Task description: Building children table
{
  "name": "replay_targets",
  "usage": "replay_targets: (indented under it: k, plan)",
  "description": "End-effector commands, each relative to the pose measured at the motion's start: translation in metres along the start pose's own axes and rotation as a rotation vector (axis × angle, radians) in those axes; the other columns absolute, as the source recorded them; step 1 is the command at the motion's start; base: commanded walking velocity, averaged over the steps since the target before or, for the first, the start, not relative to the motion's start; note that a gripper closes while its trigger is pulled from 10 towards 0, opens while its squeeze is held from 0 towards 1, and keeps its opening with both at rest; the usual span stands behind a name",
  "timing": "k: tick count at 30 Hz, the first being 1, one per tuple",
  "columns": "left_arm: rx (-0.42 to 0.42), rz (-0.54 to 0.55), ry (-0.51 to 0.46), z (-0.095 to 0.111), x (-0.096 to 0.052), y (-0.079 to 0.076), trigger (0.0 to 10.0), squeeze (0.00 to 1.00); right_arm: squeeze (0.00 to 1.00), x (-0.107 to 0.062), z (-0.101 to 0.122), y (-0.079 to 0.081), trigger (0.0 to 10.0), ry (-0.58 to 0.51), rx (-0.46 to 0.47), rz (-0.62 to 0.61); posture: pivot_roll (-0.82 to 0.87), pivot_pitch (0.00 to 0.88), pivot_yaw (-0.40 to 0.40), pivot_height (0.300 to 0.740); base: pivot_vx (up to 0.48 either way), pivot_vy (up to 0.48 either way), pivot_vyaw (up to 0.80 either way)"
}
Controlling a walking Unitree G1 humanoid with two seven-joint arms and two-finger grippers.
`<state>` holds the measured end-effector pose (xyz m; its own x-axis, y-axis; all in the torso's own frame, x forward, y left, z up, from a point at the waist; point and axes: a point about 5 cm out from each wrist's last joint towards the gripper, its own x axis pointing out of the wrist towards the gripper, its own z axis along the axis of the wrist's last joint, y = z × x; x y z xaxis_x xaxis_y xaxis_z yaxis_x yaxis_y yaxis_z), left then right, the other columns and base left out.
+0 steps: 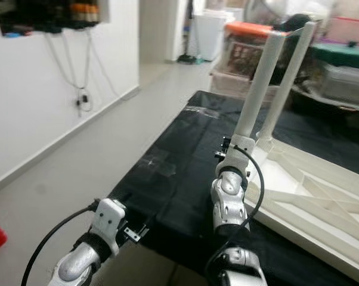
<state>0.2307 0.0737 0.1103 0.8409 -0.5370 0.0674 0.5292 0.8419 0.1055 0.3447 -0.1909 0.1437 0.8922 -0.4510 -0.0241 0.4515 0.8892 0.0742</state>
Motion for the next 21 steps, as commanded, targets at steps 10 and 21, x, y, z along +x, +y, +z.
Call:
replay_targets:
  k: [10, 21]
  plan:
    - [-0.020, -0.004, 0.004, 0.000, 0.000, -0.001, 10.0, 0.00, 0.00, -0.018, -0.029, 0.001, 10.0, 0.048, -0.105, 0.045, 0.11, 0.000, -0.063, 0.740, 0.000, 0.000, 0.00]
    - [-0.031, -0.006, 0.004, 0.001, -0.001, -0.001, 10.0, 0.00, 0.00, -0.034, -0.013, -0.061, 10.0, 0.050, -0.256, -0.142, 0.09, 0.000, -0.052, 0.740, 0.000, 0.000, 0.00]
